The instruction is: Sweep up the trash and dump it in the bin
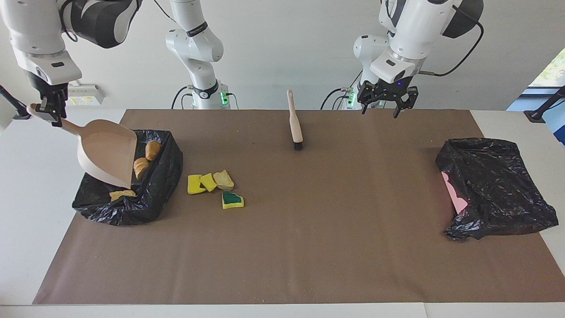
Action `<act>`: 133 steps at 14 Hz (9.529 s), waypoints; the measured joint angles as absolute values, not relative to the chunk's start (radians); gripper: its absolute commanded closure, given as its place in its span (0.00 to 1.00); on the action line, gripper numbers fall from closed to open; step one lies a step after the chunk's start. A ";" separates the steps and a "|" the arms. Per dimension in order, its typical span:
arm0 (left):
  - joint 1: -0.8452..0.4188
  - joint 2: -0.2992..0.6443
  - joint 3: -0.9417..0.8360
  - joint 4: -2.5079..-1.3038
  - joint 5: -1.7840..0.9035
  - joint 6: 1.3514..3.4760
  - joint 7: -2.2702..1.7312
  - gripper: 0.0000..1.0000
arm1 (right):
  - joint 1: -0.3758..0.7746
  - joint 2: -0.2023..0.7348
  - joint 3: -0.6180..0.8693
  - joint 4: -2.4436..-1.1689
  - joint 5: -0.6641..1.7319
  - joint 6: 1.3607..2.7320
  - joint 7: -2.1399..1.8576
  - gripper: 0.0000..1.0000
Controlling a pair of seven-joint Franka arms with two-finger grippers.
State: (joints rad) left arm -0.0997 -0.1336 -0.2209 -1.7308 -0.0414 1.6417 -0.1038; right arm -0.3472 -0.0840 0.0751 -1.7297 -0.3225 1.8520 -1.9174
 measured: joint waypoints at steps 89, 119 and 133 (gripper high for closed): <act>-0.648 0.464 0.046 -1.659 -0.027 2.304 -0.641 0.57 | 0.098 -0.354 0.704 -2.441 0.401 2.038 0.407 1.00; -0.564 0.321 0.067 -1.663 -0.025 1.790 0.479 1.00 | -0.472 -0.142 0.699 -2.184 0.172 1.872 0.056 1.00; -0.636 0.212 0.053 -1.943 0.052 2.044 0.719 1.00 | -0.370 -0.067 0.691 -2.250 0.189 1.927 0.097 1.00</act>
State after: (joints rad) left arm -0.6355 0.2121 0.0529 -1.9432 0.0518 2.0436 0.7186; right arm -0.3698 -0.0674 0.6911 -2.2497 0.1894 1.9269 0.0974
